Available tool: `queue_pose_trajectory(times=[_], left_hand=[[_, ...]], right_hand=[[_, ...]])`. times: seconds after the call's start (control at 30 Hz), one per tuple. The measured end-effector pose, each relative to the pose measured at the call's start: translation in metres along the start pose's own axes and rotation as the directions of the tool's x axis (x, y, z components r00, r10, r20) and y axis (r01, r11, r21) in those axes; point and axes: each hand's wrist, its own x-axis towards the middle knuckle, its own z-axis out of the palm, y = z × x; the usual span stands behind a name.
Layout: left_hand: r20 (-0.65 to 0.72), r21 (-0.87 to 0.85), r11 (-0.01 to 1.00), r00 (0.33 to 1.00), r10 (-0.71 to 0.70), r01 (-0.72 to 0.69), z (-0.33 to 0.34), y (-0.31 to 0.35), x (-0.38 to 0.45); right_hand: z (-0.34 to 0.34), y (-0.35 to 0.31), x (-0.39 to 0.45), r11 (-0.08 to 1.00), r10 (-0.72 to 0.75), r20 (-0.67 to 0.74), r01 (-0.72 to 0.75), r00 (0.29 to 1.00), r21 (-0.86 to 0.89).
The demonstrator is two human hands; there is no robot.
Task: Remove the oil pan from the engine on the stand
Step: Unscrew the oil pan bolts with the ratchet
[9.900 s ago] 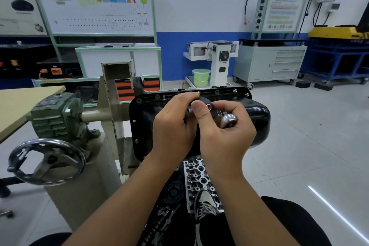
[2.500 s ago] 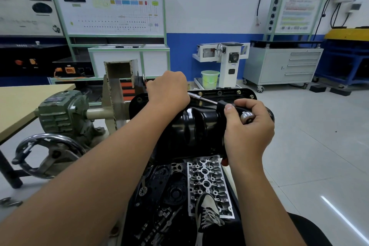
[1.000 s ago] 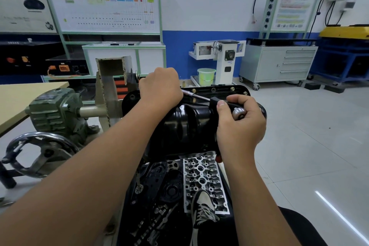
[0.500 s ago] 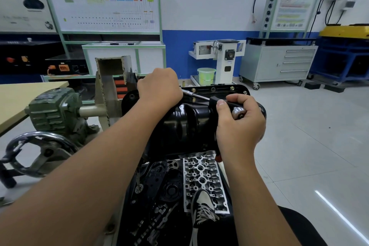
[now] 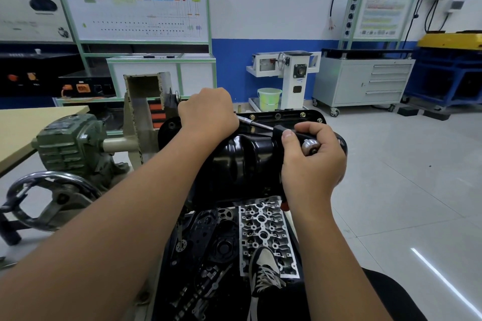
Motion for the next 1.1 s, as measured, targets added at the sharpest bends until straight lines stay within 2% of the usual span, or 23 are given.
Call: queue_pose_trajectory(times=[0.6, 1.1], left_hand=[[0.059, -0.044, 0.997, 0.996, 0.071, -0.069, 0.0003, -0.0012, -0.0008], [0.065, -0.185, 0.979, 0.993, 0.098, -0.085, -0.005, -0.002, -0.0036]], right_hand=[[0.0, 0.0017, 0.0001, 0.999, -0.031, -0.008, 0.031, 0.999, -0.026], [-0.0006, 0.0028, 0.0002, 1.0, -0.013, 0.009, 0.013, 1.0, -0.011]])
